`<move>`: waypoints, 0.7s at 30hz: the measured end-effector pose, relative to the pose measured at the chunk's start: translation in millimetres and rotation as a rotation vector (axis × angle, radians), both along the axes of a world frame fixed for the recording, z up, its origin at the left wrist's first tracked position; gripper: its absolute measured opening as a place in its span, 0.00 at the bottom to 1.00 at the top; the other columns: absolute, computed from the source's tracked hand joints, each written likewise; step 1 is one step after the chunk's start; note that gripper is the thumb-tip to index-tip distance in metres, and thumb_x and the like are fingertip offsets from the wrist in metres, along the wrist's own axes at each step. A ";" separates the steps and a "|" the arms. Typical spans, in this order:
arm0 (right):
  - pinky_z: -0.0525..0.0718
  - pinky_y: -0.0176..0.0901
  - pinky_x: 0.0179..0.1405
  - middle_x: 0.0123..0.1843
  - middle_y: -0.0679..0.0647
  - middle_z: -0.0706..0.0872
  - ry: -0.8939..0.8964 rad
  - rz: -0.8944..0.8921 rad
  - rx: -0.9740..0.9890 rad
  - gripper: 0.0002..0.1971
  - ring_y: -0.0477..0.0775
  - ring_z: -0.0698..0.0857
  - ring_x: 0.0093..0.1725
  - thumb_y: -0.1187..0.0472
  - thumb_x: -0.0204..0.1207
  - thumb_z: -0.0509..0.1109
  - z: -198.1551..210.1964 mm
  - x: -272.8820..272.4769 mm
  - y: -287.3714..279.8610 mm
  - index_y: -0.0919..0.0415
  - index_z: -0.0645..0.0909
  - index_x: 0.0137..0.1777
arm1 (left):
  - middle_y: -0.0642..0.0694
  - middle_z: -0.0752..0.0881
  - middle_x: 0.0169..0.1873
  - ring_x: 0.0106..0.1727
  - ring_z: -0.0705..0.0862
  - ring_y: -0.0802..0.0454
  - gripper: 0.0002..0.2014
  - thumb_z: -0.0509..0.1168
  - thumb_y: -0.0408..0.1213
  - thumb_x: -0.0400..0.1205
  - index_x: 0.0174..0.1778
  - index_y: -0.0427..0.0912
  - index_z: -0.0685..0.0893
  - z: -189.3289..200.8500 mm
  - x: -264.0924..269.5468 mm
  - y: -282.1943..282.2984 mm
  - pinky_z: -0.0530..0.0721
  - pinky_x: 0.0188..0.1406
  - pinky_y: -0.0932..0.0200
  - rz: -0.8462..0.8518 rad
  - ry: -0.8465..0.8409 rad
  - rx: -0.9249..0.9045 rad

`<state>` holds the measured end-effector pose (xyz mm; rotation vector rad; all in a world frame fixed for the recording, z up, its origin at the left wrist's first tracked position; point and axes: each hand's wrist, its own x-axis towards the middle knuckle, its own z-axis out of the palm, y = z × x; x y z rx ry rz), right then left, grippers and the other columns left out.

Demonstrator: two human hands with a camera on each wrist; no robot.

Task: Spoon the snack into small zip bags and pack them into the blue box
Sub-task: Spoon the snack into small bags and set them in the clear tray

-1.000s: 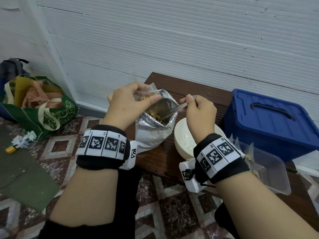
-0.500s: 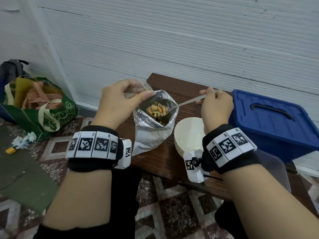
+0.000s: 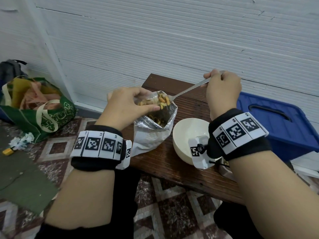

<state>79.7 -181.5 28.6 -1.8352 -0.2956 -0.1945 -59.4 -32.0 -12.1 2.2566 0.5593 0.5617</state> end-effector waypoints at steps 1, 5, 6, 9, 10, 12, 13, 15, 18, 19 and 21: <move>0.77 0.31 0.37 0.39 0.54 0.87 0.005 0.007 0.002 0.16 0.45 0.83 0.37 0.59 0.85 0.57 -0.5 -0.2 1.3 0.57 0.84 0.41 | 0.66 0.86 0.44 0.56 0.84 0.57 0.27 0.70 0.78 0.52 0.42 0.68 0.81 -0.5 1.0 0.2 0.75 0.69 0.39 -0.001 0.002 0.001; 0.74 0.22 0.29 0.38 0.52 0.87 0.030 0.036 -0.011 0.18 0.42 0.82 0.34 0.59 0.85 0.56 -2.2 -0.3 4.3 0.51 0.81 0.35 | 0.66 0.85 0.44 0.57 0.83 0.55 0.29 0.67 0.74 0.52 0.47 0.66 0.83 -2.1 5.2 0.5 0.76 0.67 0.39 -0.003 0.036 0.008; 0.73 0.23 0.29 0.36 0.51 0.86 0.033 0.045 -0.018 0.18 0.41 0.81 0.33 0.59 0.85 0.56 -2.3 -0.4 5.3 0.50 0.80 0.34 | 0.67 0.84 0.44 0.57 0.83 0.54 0.31 0.67 0.74 0.52 0.49 0.65 0.83 -2.7 6.4 0.3 0.77 0.66 0.40 -0.007 0.051 0.013; 0.74 0.26 0.31 0.37 0.52 0.86 0.035 0.062 -0.040 0.18 0.39 0.79 0.32 0.58 0.85 0.56 -2.7 -0.3 8.7 0.51 0.81 0.35 | 0.64 0.83 0.45 0.59 0.80 0.53 0.33 0.70 0.72 0.55 0.54 0.61 0.85 -4.1 10.3 0.7 0.74 0.69 0.42 0.007 0.073 0.043; 0.74 0.25 0.30 0.37 0.52 0.86 0.037 0.066 -0.040 0.18 0.38 0.79 0.32 0.58 0.86 0.57 -2.7 0.1 10.0 0.52 0.82 0.37 | 0.62 0.83 0.46 0.59 0.79 0.55 0.31 0.72 0.69 0.58 0.55 0.59 0.86 -4.3 11.3 0.5 0.70 0.70 0.46 0.023 0.071 0.070; 0.72 0.22 0.27 0.34 0.50 0.85 0.041 0.068 -0.045 0.17 0.37 0.78 0.29 0.58 0.86 0.57 -2.3 1.0 12.1 0.55 0.84 0.40 | 0.60 0.83 0.48 0.58 0.74 0.58 0.27 0.74 0.65 0.64 0.56 0.58 0.86 -4.7 13.1 0.1 0.61 0.63 0.56 0.056 0.082 0.130; 0.73 0.22 0.27 0.33 0.48 0.84 0.042 0.070 -0.048 0.17 0.37 0.78 0.28 0.58 0.86 0.57 -2.2 1.4 13.0 0.56 0.84 0.41 | 0.60 0.83 0.49 0.57 0.73 0.59 0.26 0.74 0.65 0.65 0.57 0.58 0.85 -4.8 14.0 -0.1 0.58 0.59 0.57 0.062 0.090 0.147; 0.73 0.26 0.29 0.32 0.48 0.84 0.048 0.074 -0.052 0.17 0.37 0.77 0.28 0.58 0.86 0.57 -2.2 2.7 14.8 0.55 0.84 0.39 | 0.60 0.83 0.49 0.55 0.73 0.59 0.26 0.72 0.66 0.66 0.57 0.59 0.85 -4.7 15.3 -1.6 0.55 0.55 0.57 0.063 0.107 0.164; 0.72 0.23 0.25 0.32 0.49 0.84 0.056 0.075 -0.056 0.16 0.35 0.78 0.24 0.58 0.85 0.57 -2.2 4.3 17.1 0.56 0.85 0.41 | 0.62 0.82 0.47 0.54 0.72 0.60 0.26 0.71 0.67 0.67 0.56 0.60 0.84 -5.4 17.2 -2.7 0.55 0.54 0.57 0.071 0.117 0.176; 0.71 0.21 0.23 0.32 0.49 0.84 0.055 0.076 -0.056 0.16 0.33 0.77 0.21 0.58 0.85 0.57 -2.1 4.8 17.5 0.56 0.85 0.41 | 0.62 0.82 0.47 0.53 0.72 0.60 0.25 0.71 0.67 0.67 0.56 0.60 0.84 -5.6 17.5 -3.2 0.55 0.53 0.56 0.074 0.114 0.178; 0.70 0.20 0.21 0.33 0.49 0.85 0.049 0.079 -0.058 0.16 0.34 0.77 0.20 0.58 0.85 0.58 -1.3 4.7 18.0 0.57 0.85 0.41 | 0.63 0.82 0.46 0.53 0.72 0.60 0.24 0.72 0.67 0.67 0.55 0.60 0.84 -6.4 18.0 -4.1 0.54 0.53 0.56 0.078 0.099 0.173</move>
